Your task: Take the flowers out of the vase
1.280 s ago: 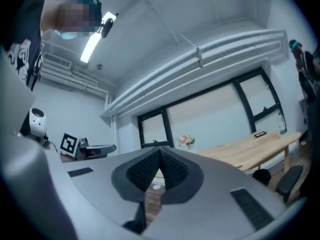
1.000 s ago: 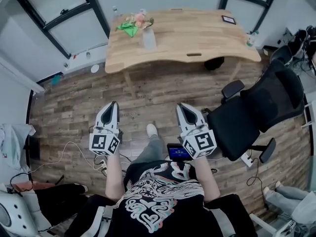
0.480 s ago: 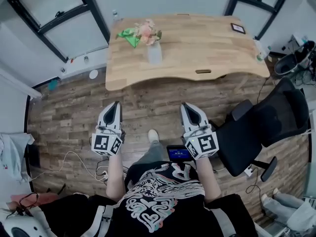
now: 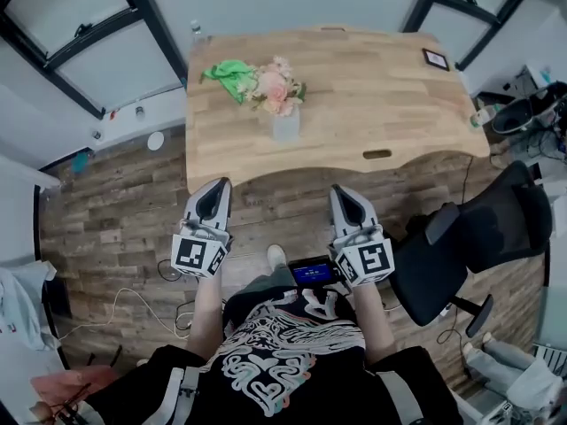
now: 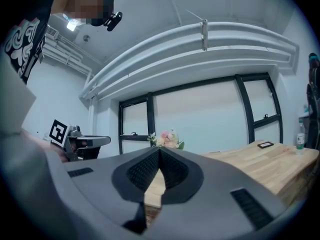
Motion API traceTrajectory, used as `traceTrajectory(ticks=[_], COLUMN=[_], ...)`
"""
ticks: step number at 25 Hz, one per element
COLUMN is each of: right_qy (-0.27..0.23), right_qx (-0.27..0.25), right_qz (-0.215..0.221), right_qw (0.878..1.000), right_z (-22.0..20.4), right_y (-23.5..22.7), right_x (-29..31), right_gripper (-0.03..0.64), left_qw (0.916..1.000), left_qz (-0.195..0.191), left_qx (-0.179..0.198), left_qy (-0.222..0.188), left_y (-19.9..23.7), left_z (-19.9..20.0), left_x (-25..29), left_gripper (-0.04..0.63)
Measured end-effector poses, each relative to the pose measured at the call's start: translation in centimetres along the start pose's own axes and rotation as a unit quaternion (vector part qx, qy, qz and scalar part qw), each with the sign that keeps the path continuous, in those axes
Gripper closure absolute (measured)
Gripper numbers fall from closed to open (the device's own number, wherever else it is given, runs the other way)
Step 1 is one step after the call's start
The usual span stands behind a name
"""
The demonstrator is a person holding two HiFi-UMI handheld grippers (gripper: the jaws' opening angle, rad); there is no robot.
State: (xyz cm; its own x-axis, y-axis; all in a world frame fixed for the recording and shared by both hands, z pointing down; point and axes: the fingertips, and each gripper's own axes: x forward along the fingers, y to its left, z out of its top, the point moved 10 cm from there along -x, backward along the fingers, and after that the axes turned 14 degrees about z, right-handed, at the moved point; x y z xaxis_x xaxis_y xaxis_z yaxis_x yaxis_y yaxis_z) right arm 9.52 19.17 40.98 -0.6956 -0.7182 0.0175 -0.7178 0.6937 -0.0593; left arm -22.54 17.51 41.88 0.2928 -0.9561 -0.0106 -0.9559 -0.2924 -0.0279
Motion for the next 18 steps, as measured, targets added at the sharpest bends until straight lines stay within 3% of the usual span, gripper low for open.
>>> traceTrajectory(ticks=[6,18], right_qy=[-0.021,0.033], right_qx=[0.025,0.045], right_qz=[0.019,0.060], right_qw=[0.999,0.997], right_z=[-0.2,-3.4], right_y=[-2.4,-9.3], right_x=[4.7,11.0], right_gripper=[0.614,0.612], left_qw=[0.9998,0.9990], left_qz=[-0.020,-0.039], left_qx=[0.001,0.010], left_qy=[0.005,0.021], left_y=[2.8,4.0], left_z=[-0.3,-1.4], left_x=[5.7,14.5], left_gripper=[0.595,0.594])
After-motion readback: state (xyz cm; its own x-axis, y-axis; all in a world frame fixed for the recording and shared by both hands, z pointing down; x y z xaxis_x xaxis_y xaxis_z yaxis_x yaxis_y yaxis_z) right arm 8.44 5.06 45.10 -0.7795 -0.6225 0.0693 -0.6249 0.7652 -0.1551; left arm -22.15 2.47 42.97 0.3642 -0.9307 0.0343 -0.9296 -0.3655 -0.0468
